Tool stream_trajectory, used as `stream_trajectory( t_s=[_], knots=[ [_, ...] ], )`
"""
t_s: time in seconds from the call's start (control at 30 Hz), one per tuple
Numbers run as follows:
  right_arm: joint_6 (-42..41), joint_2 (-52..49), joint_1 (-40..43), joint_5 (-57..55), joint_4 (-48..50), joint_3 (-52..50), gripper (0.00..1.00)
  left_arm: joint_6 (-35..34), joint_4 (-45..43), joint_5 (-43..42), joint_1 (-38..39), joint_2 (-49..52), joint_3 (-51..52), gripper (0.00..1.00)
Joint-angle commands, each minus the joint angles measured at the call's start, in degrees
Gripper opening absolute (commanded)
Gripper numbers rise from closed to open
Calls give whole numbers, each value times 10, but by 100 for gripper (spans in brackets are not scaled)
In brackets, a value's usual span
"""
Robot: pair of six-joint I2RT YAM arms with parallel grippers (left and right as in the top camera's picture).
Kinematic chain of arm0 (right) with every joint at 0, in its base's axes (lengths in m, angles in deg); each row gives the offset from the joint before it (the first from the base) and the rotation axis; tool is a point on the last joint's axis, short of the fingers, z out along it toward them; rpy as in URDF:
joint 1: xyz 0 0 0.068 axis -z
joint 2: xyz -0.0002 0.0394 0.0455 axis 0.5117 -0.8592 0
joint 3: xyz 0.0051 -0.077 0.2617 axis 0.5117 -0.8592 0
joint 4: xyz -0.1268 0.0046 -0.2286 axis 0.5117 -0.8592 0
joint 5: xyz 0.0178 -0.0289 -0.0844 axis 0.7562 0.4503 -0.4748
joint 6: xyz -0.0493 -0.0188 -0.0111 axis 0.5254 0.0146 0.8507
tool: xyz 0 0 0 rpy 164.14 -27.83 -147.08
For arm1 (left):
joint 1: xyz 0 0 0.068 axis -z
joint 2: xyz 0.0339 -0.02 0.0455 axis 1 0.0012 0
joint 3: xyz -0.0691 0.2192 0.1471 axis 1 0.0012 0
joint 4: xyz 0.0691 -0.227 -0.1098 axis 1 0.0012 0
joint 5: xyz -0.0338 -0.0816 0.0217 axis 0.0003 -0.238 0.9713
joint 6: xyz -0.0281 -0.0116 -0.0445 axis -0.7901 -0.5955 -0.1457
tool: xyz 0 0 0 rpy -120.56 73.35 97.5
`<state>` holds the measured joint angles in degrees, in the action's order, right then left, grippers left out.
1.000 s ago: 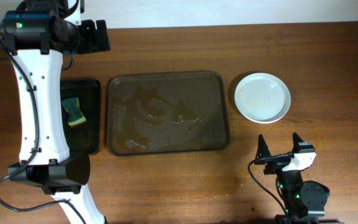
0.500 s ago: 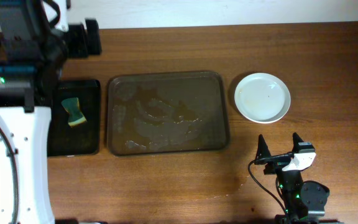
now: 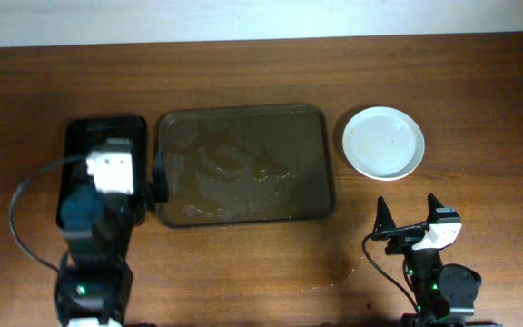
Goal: Clean dirty plates on tray and stack at the side
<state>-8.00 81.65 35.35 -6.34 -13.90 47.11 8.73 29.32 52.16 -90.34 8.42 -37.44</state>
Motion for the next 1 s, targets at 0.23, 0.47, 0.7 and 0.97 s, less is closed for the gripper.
stream_trajectory(
  t_s=[0.23, 0.47, 0.7, 0.97],
  knots=[
    [-4, 5, 3, 3, -2, -4, 98, 65, -97, 5, -3, -320, 269, 99],
    [-4, 5, 3, 3, -2, -4, 98, 102, -47, 3, -2, -420, 313, 99],
    [-4, 5, 3, 3, -2, -4, 98, 124, 13, -1, -1, -420, 312, 99],
    [-4, 5, 3, 3, -2, -4, 98, 124, 13, -1, -1, -420, 312, 99]
  ],
)
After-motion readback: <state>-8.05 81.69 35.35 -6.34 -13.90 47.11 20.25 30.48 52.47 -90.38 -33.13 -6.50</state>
